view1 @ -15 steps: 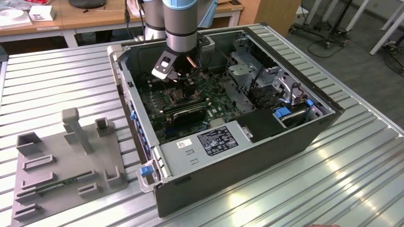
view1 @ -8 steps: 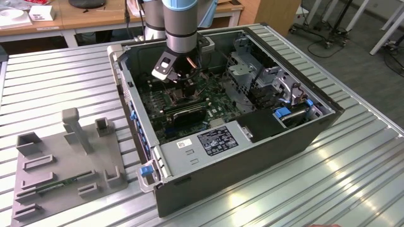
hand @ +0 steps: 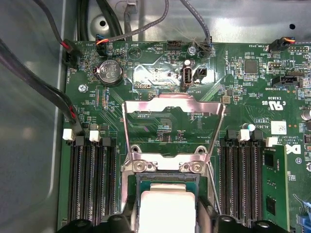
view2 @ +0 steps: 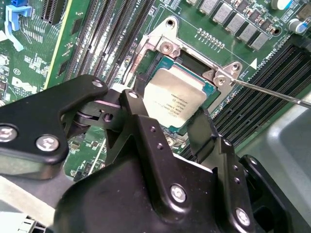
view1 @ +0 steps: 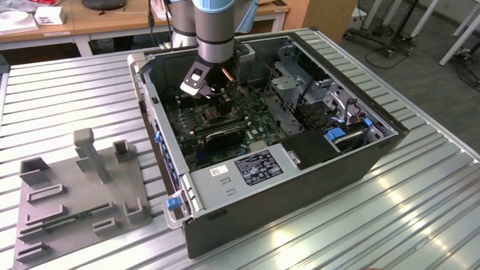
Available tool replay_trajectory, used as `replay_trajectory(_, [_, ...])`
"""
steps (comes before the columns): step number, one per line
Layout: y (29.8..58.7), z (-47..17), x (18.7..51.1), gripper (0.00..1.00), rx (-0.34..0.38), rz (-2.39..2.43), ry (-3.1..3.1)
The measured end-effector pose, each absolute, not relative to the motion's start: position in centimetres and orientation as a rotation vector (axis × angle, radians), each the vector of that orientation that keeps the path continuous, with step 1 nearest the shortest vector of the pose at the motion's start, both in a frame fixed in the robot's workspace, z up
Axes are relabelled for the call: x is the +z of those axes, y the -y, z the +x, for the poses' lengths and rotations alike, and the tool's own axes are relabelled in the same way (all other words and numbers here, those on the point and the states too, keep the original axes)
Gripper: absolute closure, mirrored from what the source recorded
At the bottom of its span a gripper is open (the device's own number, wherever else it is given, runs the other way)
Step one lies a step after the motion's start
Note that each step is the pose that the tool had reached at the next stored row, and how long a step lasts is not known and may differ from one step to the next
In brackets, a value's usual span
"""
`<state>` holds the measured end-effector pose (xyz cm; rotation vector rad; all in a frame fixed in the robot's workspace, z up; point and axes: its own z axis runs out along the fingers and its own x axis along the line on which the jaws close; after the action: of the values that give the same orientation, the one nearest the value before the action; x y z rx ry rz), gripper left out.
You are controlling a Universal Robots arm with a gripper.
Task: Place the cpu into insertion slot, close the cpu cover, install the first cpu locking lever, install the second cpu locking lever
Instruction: 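Place the cpu into insertion slot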
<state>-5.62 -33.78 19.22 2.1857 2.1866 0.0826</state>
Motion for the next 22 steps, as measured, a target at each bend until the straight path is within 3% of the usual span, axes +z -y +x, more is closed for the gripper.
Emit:
replay_trajectory(2, [33.78,-5.62,19.23,0.46,0.082,2.186,-2.187])
replay_trajectory(22, [33.78,-5.26,19.71,0.46,0.083,2.185,-2.188])
